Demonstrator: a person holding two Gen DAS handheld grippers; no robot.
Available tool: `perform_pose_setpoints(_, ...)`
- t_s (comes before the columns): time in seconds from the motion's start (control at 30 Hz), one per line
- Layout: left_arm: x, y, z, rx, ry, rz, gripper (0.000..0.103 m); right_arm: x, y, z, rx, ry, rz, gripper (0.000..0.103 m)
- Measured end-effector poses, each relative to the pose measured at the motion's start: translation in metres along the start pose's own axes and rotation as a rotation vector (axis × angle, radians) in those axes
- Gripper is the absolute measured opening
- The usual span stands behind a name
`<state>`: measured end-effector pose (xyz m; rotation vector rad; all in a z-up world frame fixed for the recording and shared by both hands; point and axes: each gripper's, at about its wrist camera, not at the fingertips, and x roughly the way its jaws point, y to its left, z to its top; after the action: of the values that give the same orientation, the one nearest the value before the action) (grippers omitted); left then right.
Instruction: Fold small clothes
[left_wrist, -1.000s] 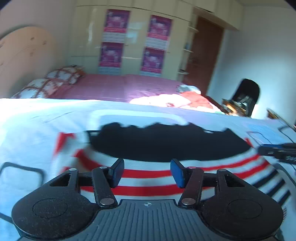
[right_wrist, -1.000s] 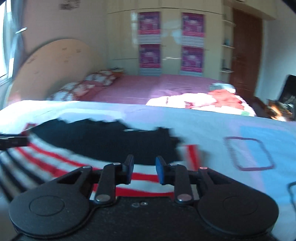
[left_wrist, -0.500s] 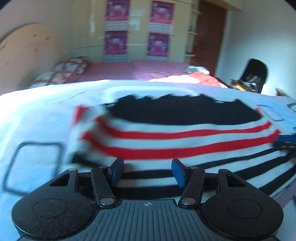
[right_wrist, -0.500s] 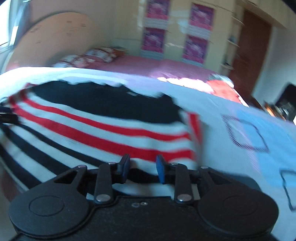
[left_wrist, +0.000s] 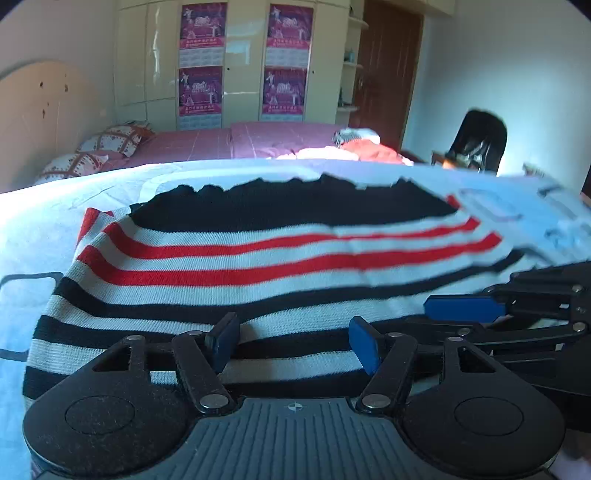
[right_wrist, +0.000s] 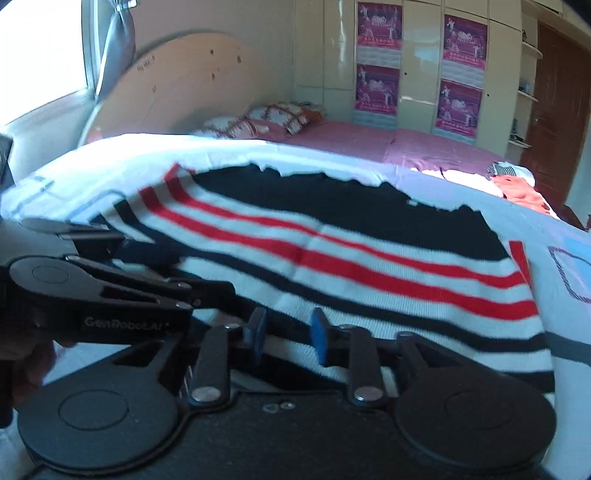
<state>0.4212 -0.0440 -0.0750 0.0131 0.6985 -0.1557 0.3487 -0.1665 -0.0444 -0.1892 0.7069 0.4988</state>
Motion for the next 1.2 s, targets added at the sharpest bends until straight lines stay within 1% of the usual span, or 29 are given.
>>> perform_pose_setpoints(0.13,-0.014,0.006,-0.007,0.062,-0.003,0.026,0.065,-0.007,-0.001,-0.014,-0.079,0.006,-0.033,0.027)
perform_pose_setpoints(0.2,-0.022,0.020,-0.014,0.054,-0.012,0.029,0.065,-0.016,-0.016,-0.021,-0.067,0.009,-0.060,0.026)
perform_pose_setpoints(0.23,-0.026,0.029,-0.017,0.046,-0.013,0.043,0.065,-0.022,-0.028,-0.026,-0.042,0.012,-0.080,0.025)
perform_pose_setpoints(0.27,-0.030,0.039,-0.021,0.033,-0.007,0.063,0.065,-0.028,-0.042,-0.031,-0.009,0.016,-0.091,0.025)
perform_pose_setpoints(0.3,-0.035,0.051,-0.025,0.010,-0.010,0.063,0.065,-0.033,-0.056,-0.036,0.022,0.025,-0.119,0.025)
perform_pose_setpoints(0.37,-0.044,0.075,-0.034,-0.049,-0.011,0.091,0.065,-0.046,-0.086,-0.052,0.072,0.036,-0.191,0.025)
perform_pose_setpoints(0.4,-0.047,0.087,-0.038,-0.079,-0.011,0.098,0.065,-0.053,-0.100,-0.059,0.111,0.036,-0.200,0.024)
perform_pose_setpoints(0.47,-0.050,0.104,-0.044,-0.133,-0.020,0.072,0.065,-0.060,-0.116,-0.067,0.162,0.034,-0.175,0.024)
perform_pose_setpoints(0.53,-0.051,0.105,-0.040,-0.149,-0.022,0.072,0.065,-0.059,-0.111,-0.062,0.128,0.046,-0.193,0.024)
perform_pose_setpoints(0.57,-0.053,0.104,-0.037,-0.166,-0.036,0.075,0.065,-0.059,-0.106,-0.057,0.120,0.035,-0.207,0.027)
perform_pose_setpoints(0.63,-0.057,0.103,-0.029,-0.187,-0.086,0.080,0.065,-0.062,-0.101,-0.049,0.140,-0.018,-0.193,0.029)
perform_pose_setpoints(0.67,-0.056,0.103,-0.024,-0.183,-0.098,0.078,0.066,-0.061,-0.099,-0.045,0.146,-0.036,-0.186,0.029)
perform_pose_setpoints(0.73,-0.044,0.107,-0.016,-0.186,-0.072,0.088,0.066,-0.053,-0.100,-0.039,0.154,-0.047,-0.185,0.029)
perform_pose_setpoints(0.8,-0.028,0.113,-0.014,-0.190,-0.012,0.067,0.065,-0.037,-0.109,-0.039,0.186,-0.005,-0.175,0.028)
perform_pose_setpoints(0.83,-0.029,0.113,-0.011,-0.179,-0.015,0.069,0.065,-0.030,-0.113,-0.039,0.193,0.024,-0.172,0.027)
perform_pose_setpoints(0.87,-0.032,0.111,-0.005,-0.178,-0.029,0.069,0.065,-0.032,-0.114,-0.038,0.190,0.010,-0.166,0.028)
perform_pose_setpoints(0.93,-0.037,0.106,0.009,-0.153,-0.089,0.038,0.066,-0.036,-0.116,-0.030,0.182,-0.023,-0.168,0.030)
perform_pose_setpoints(0.97,-0.031,0.104,0.017,-0.136,-0.089,0.039,0.066,-0.034,-0.119,-0.024,0.191,-0.037,-0.159,0.029)
perform_pose_setpoints(1.0,-0.021,0.103,0.026,-0.127,-0.070,0.045,0.066,-0.029,-0.125,-0.016,0.208,-0.038,-0.149,0.028)
perform_pose_setpoints(1.07,0.001,0.105,0.041,-0.139,-0.051,0.032,0.066,-0.012,-0.137,0.001,0.242,-0.033,-0.138,0.029)
perform_pose_setpoints(1.13,0.023,0.109,0.051,-0.165,-0.028,0.029,0.066,0.005,-0.146,0.014,0.240,-0.037,-0.136,0.028)
perform_pose_setpoints(1.2,0.048,0.113,0.052,-0.182,0.034,0.037,0.066,0.023,-0.153,0.021,0.211,-0.017,-0.150,0.027)
